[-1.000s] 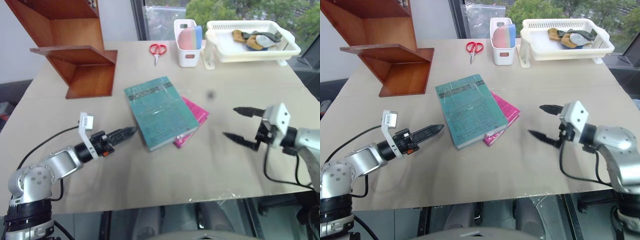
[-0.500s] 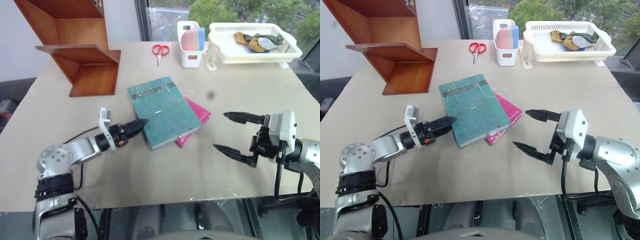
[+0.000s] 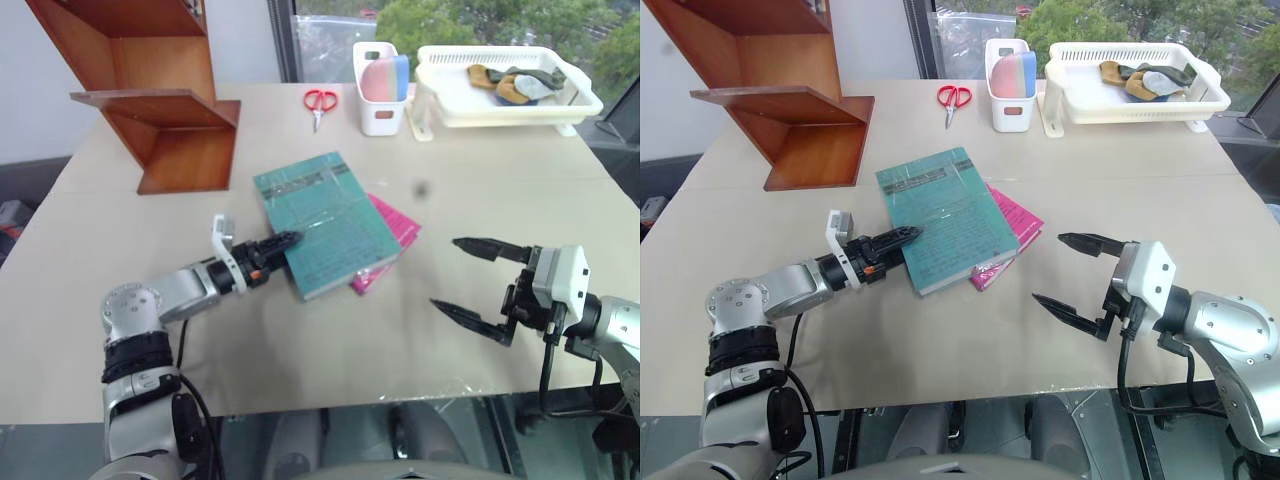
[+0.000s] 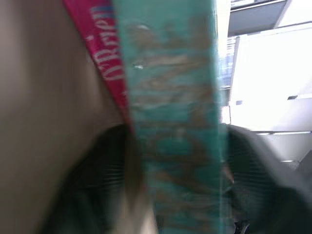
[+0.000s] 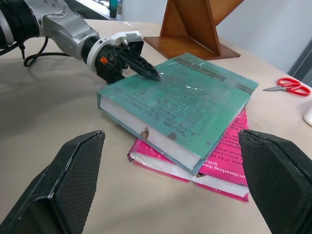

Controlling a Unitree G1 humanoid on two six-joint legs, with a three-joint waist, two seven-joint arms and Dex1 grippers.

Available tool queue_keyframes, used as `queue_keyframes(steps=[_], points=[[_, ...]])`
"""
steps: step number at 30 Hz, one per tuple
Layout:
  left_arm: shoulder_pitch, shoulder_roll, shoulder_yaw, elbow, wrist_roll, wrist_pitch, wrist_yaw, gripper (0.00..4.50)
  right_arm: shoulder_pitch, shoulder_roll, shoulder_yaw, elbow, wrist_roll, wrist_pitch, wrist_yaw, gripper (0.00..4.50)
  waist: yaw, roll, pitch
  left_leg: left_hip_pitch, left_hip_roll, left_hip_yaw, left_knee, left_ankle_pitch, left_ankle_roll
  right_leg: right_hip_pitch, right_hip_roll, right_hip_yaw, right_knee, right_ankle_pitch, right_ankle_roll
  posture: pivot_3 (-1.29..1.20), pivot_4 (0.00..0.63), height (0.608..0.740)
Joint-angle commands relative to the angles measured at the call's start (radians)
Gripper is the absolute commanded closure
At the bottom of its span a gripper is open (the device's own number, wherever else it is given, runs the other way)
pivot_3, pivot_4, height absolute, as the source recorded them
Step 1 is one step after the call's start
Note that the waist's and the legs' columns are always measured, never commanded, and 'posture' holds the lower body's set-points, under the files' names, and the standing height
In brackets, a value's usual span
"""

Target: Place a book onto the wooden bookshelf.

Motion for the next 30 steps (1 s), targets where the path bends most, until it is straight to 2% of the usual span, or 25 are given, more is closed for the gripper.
queue_keyframes(steps=[1, 2, 6, 9, 12, 14, 17, 19, 21, 23, 25, 30], points=[[-0.001, 0.002, 0.044, -0.014, -0.051, 0.035, 0.040, 3.08, -0.003, -0.004, -0.006, -0.015, 0.000, -0.018, -0.006, 0.00, 0.000, 0.000, 0.000, 0.000, 0.000, 0.000, 0.000, 0.000, 0.000, 0.000, 0.000, 0.000, 0.000, 0.000, 0.000, 0.00, 0.150, 0.740], [0.002, 0.002, 0.064, -0.018, -0.083, 0.043, 0.058, 3.23, -0.005, -0.004, -0.004, -0.012, -0.002, -0.019, -0.005, 0.00, 0.000, 0.000, 0.000, 0.000, 0.000, 0.000, 0.000, 0.000, 0.000, 0.000, 0.000, 0.000, 0.000, 0.000, 0.000, 0.00, 0.150, 0.740], [0.050, 0.059, 0.112, -0.103, -0.256, 0.093, 0.097, 3.23, -0.037, -0.002, 0.018, 0.006, -0.004, -0.016, -0.002, 0.00, -0.006, -0.002, 0.001, 0.000, 0.001, -0.001, 0.000, 0.000, 0.000, -0.001, 0.000, 0.001, 0.001, 0.000, 0.000, 0.00, 0.150, 0.740], [0.076, 0.133, 0.096, -0.261, -0.334, 0.093, 0.052, 3.23, -0.075, 0.003, 0.048, 0.030, -0.009, -0.018, 0.004, 0.00, -0.005, -0.005, 0.002, 0.000, 0.001, -0.004, 0.000, 0.000, 0.000, -0.001, 0.000, 0.001, 0.002, 0.000, 0.000, 0.00, 0.150, 0.740], [-0.013, 0.171, 0.058, -0.409, -0.272, -0.009, -0.026, 3.23, -0.127, 0.012, 0.081, 0.057, -0.007, -0.014, 0.008, 0.00, 0.007, -0.005, 0.003, 0.000, 0.000, -0.005, 0.000, 0.000, -0.001, -0.001, -0.001, -0.001, 0.002, 0.000, 0.000, 0.00, 0.150, 0.740], [-0.088, 0.225, -0.056, -0.522, -0.039, -0.182, -0.147, 3.23, -0.164, 0.016, 0.102, 0.078, -0.009, -0.015, 0.015, 0.00, 0.022, -0.006, 0.003, 0.000, -0.001, -0.003, 0.002, 0.000, -0.001, 0.000, -0.003, -0.004, 0.002, 0.000, -0.001, 0.00, 0.150, 0.740], [-0.147, 0.362, -0.326, -0.634, 0.427, -0.578, -0.391, 3.23, -0.211, 0.026, 0.129, 0.106, -0.017, -0.021, 0.019, 0.00, 0.024, -0.005, 0.002, -0.001, -0.002, -0.001, 0.003, 0.000, -0.002, 0.001, -0.003, -0.003, -0.002, -0.002, -0.005, 0.00, 0.150, 0.740], [-0.194, 0.435, -0.477, -0.598, 0.735, -0.900, -0.497, 3.23, -0.257, 0.037, 0.145, 0.130, -0.022, -0.019, 0.016, 0.00, 0.023, -0.003, 0.002, 0.000, -0.002, 0.002, 0.000, -0.001, -0.003, 0.002, -0.003, 0.000, -0.005, -0.001, -0.005, 0.00, 0.150, 0.740], [-0.309, 0.488, -0.598, -0.435, 1.067, -1.245, -0.492, 3.23, -0.309, 0.058, 0.154, 0.157, -0.025, -0.025, 0.009, 0.00, 0.025, -0.003, 0.002, 0.000, -0.002, 0.003, -0.005, 0.000, -0.001, 0.002, -0.002, 0.000, -0.009, -0.001, -0.006, 0.00, 0.150, 0.740], [-0.434, 0.515, -0.652, -0.259, 1.252, -1.464, -0.484, 3.23, -0.356, 0.078, 0.159, 0.178, -0.030, -0.028, 0.000, 0.00, 0.025, -0.004, 0.002, -0.002, -0.001, 0.003, -0.006, 0.000, -0.001, -0.001, 0.000, 0.000, -0.011, 0.001, -0.004, 0.00, 0.150, 0.740], [-0.576, 0.551, -0.695, -0.079, 1.381, -1.603, -0.501, 3.23, -0.412, 0.102, 0.153, 0.196, -0.017, -0.018, -0.019, 0.00, 0.025, -0.004, 0.003, -0.004, 0.000, 0.002, -0.008, 0.000, -0.001, -0.003, 0.001, 0.000, -0.012, 0.001, -0.003, 0.00, 0.150, 0.740], [-0.800, 0.602, -0.774, 0.288, 1.564, -1.821, -0.583, 3.23, -0.532, 0.129, 0.128, 0.207, 0.029, 0.036, -0.061, 0.00, 0.023, -0.003, 0.004, -0.023, 0.000, 0.003, -0.005, 0.003, -0.005, -0.022, 0.003, 0.000, -0.011, 0.002, -0.002, 0.00, 0.150, 0.740]])
